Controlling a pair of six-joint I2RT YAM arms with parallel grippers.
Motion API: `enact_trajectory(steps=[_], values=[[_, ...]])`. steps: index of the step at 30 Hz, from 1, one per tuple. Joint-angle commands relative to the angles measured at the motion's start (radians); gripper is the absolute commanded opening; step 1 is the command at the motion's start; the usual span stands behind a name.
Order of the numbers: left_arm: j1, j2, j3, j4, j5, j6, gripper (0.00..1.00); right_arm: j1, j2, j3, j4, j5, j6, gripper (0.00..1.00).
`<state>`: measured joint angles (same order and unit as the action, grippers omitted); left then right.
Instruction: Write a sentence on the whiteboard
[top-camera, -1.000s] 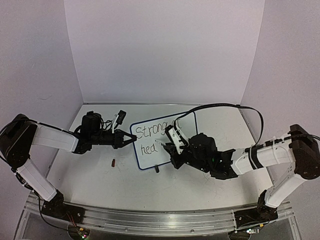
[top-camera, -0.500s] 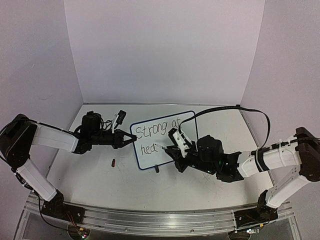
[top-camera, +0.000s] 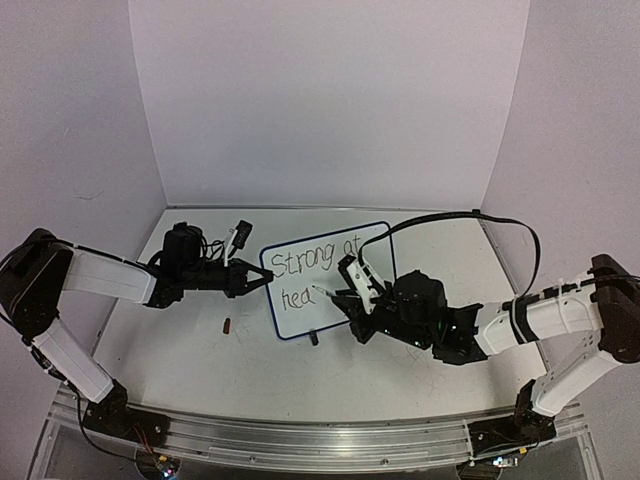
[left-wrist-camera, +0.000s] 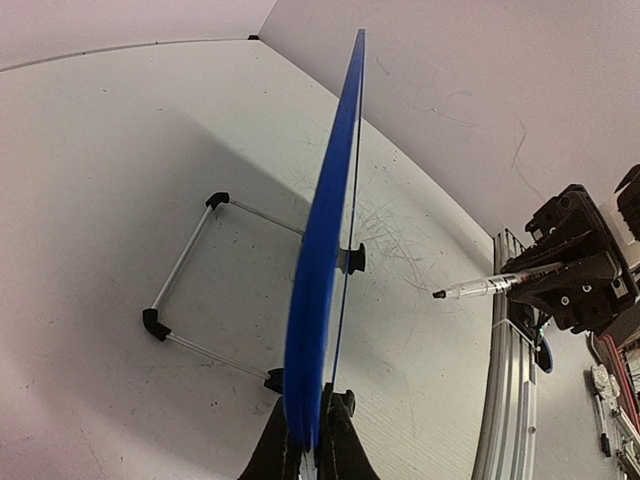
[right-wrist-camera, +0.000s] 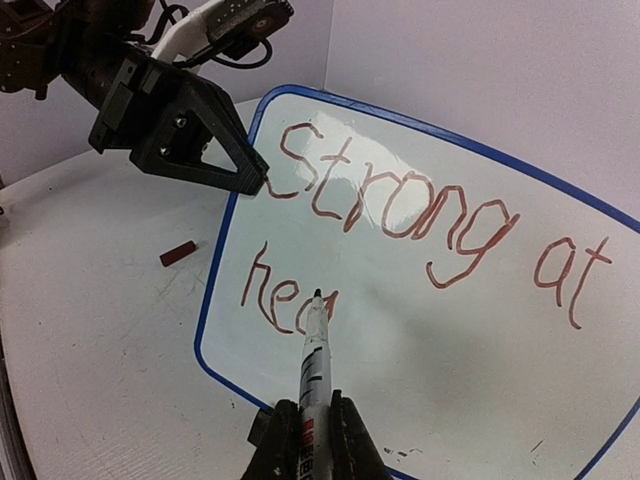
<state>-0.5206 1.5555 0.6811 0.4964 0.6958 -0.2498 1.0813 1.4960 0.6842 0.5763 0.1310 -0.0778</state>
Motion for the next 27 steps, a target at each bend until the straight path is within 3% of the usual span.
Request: enact_trajectory(steps=[1,9,15,27], values=[[0.012,-0.023,-0.004,-0.058,-0.128,0.04,0.0,-0.002,0.006,0.025,0.023,0.079,0.013,0.0],[0.013,-0.021,-0.008,-0.058,-0.127,0.041,0.0,0.005,0.05,0.07,0.009,-0.015,-0.034,0.0],[0.013,-0.026,-0.008,-0.058,-0.127,0.042,0.0,0.006,0.066,0.076,0.004,0.096,0.012,0.0],[0.012,-0.021,-0.005,-0.058,-0.123,0.044,0.0,0.005,0.118,0.121,-0.055,0.088,0.017,0.0]])
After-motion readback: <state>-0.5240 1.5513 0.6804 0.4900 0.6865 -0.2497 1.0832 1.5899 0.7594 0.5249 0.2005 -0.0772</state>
